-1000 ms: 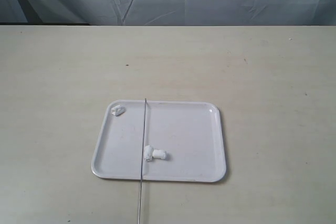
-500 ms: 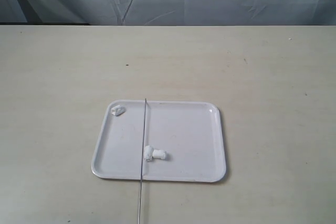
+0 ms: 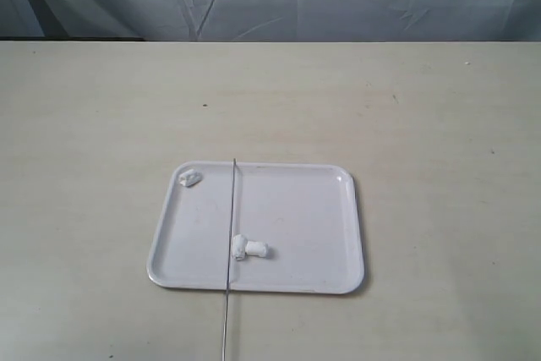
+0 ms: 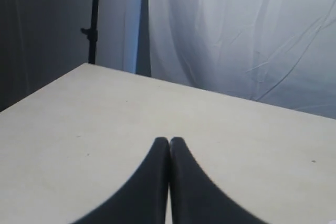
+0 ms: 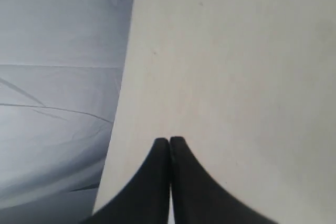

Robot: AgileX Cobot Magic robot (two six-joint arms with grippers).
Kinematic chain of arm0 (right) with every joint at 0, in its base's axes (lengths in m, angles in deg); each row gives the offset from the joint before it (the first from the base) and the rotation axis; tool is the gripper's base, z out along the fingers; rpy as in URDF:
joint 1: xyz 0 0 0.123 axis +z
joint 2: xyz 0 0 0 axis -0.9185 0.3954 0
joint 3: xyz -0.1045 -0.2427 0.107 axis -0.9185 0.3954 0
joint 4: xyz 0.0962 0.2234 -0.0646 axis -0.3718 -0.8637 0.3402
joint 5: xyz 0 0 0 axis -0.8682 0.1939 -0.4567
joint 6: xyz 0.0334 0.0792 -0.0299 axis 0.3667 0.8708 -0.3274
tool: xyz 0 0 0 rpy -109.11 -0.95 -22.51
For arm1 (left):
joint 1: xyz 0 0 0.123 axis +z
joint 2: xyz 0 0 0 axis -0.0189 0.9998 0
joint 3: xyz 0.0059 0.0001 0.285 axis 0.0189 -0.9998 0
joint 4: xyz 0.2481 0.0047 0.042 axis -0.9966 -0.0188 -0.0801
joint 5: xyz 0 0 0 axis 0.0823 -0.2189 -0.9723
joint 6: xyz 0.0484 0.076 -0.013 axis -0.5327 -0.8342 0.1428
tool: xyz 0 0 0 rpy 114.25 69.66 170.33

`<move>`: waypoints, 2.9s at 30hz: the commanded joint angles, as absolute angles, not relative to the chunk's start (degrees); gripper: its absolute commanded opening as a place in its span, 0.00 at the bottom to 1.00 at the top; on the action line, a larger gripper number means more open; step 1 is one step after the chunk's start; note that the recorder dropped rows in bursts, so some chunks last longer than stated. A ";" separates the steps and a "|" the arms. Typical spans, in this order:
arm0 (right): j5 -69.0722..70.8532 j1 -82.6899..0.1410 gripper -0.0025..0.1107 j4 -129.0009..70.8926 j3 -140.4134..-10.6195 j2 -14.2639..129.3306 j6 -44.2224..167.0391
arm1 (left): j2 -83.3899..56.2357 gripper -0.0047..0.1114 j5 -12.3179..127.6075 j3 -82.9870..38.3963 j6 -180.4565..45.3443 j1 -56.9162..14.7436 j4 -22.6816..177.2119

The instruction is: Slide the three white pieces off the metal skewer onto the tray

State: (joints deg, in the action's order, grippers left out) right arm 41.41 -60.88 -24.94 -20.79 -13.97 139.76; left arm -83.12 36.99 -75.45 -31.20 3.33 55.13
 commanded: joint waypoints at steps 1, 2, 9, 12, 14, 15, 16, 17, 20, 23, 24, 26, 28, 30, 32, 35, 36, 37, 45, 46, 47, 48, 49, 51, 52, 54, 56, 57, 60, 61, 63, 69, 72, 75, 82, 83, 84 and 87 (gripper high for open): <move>32.98 -65.79 0.02 -24.40 -20.59 -14.26 119.93 | -83.39 0.04 50.17 -80.27 -30.99 3.40 56.46; 32.64 -67.04 0.02 -25.45 -20.59 -14.26 115.72 | -83.39 0.04 52.40 -81.30 -30.99 3.40 56.92; 31.12 -73.64 0.02 -32.68 -20.25 -14.26 76.97 | -83.39 0.04 53.56 -82.99 -42.37 3.40 66.07; 31.51 -74.17 0.02 -33.36 -16.88 -14.26 74.18 | -83.39 0.04 50.47 -82.99 -59.01 3.40 80.29; 30.37 -74.17 0.02 -34.71 -13.32 -14.26 74.30 | -83.39 0.04 46.90 -82.99 -71.49 3.40 89.37; 30.68 -74.17 0.02 -35.16 -11.27 -14.26 74.30 | -83.39 0.04 45.09 -82.99 -75.25 3.40 91.80; 28.72 -74.02 0.02 -35.01 -11.11 -14.26 71.67 | -83.39 0.04 43.59 -82.99 -77.79 3.40 93.39; 28.37 -73.92 0.02 -35.74 -11.11 -14.26 68.62 | -83.39 0.04 43.70 -82.99 -77.79 3.40 93.39; 28.02 -73.92 0.02 -35.86 -10.99 -14.26 68.24 | -83.39 0.04 43.70 -82.99 -75.60 3.40 92.96; 28.05 -73.92 0.02 -36.48 -10.99 -14.26 67.95 | -83.39 0.04 43.70 -82.99 -73.96 3.40 92.16; 28.05 -73.92 0.02 -36.67 -10.99 -14.26 67.81 | -83.39 0.04 43.70 -82.99 -73.01 3.40 91.40; 27.43 -74.04 0.02 -36.40 -10.99 -14.26 67.81 | -83.39 0.04 43.70 -82.99 -66.99 3.40 86.36; 26.93 -73.59 0.02 -35.53 -10.99 -14.26 67.81 | -83.39 0.04 43.70 -82.99 -60.54 3.40 80.57; 25.16 -70.68 0.02 -33.46 -10.99 -14.26 67.81 | -83.39 0.04 43.70 -82.99 -59.18 3.40 78.83; 22.33 -67.57 0.02 -21.97 -10.99 -14.26 67.51 | -83.39 0.04 43.70 -82.99 -59.18 3.40 78.57; 23.16 -65.40 0.02 -17.47 -10.88 -14.26 67.51 | -83.39 0.04 43.70 -82.99 -59.65 3.40 77.79; 22.73 -65.56 0.02 -19.08 -10.88 -14.26 67.51 | -83.39 0.04 43.70 -82.99 -59.65 3.40 77.79; 22.43 -65.56 0.02 -20.71 -10.88 -14.26 67.51 | -83.39 0.04 43.70 -82.99 -59.65 3.51 77.80; 22.76 -65.56 0.02 -19.71 -10.88 -14.26 66.60 | -83.39 0.04 43.70 -82.99 -59.27 6.48 78.51; 22.76 -65.56 0.02 -19.71 -10.88 -14.26 66.60 | -83.39 0.04 43.70 -82.99 -59.27 6.19 78.51; 22.76 -65.56 0.02 -19.71 -10.88 -14.26 66.60 | -83.39 0.04 43.70 -82.99 -59.27 5.64 78.51; 22.76 -65.56 0.02 -19.71 -10.88 -14.26 66.60 | -83.39 0.04 43.70 -82.99 -59.27 5.19 78.51; 22.76 -65.56 0.02 -19.71 -10.88 -14.26 66.60 | -83.39 0.04 43.70 -82.99 -59.38 4.59 78.51; 22.38 -65.56 0.02 -19.71 -10.62 -14.26 66.60 | -83.39 0.04 43.78 -82.99 -59.62 3.85 78.51; 21.45 -65.56 0.02 -20.12 -10.62 -14.26 66.45 | -83.39 0.04 43.78 -82.99 -59.62 3.72 78.51; 21.45 -65.56 0.02 -20.45 -10.62 -14.26 66.45 | -83.39 0.04 43.78 -82.99 -59.52 3.73 78.62; 21.45 -65.56 0.02 -20.74 -10.62 -14.26 66.45 | -83.39 0.04 43.78 -82.99 -59.52 3.73 78.62; 21.45 -65.56 0.02 -21.69 -10.62 -14.26 66.17 | -83.39 0.04 43.78 -82.99 -59.52 3.73 78.62; 21.45 -65.56 0.02 -22.50 -10.62 -14.26 65.03 | -83.39 0.04 43.66 -82.99 -59.52 3.73 78.73; 21.45 -65.56 0.02 -22.50 -10.62 -14.26 65.03 | -83.39 0.04 43.17 -82.99 -59.52 3.73 78.73; 21.45 -65.56 0.02 -22.50 -10.62 -14.26 65.03 | -83.39 0.04 43.35 -82.99 -59.52 3.73 78.73; 21.45 -65.56 0.02 -22.50 -10.62 -14.26 65.03 | -83.39 0.04 43.42 -82.99 -59.52 3.73 78.73; 21.45 -65.56 0.02 -22.50 -10.62 -14.26 65.03 | -83.39 0.04 43.42 -82.99 -59.52 3.73 78.73; 21.45 -65.56 0.02 -22.50 -10.62 -14.26 65.03 | -83.39 0.04 43.42 -82.99 -59.52 3.73 78.73; 21.45 -65.56 0.02 -22.50 -10.62 -14.26 65.03 | -83.39 0.04 43.41 -82.99 -59.52 3.73 78.52; 21.45 -65.56 0.02 -22.50 -10.62 -14.26 65.03 | -83.39 0.04 43.41 -82.99 -59.52 3.73 78.52; 21.45 -65.56 0.02 -22.50 -10.62 -14.26 65.03 | -83.39 0.04 43.41 -82.99 -59.52 3.73 78.52; 21.45 -65.56 0.02 -22.50 -10.62 -14.26 65.03 | -83.39 0.04 43.41 -82.99 -59.52 3.73 78.52</move>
State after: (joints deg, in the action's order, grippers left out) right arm 22.27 -65.75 -22.28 -11.07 -13.97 65.33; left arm -83.12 43.15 -82.82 -59.69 4.09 78.37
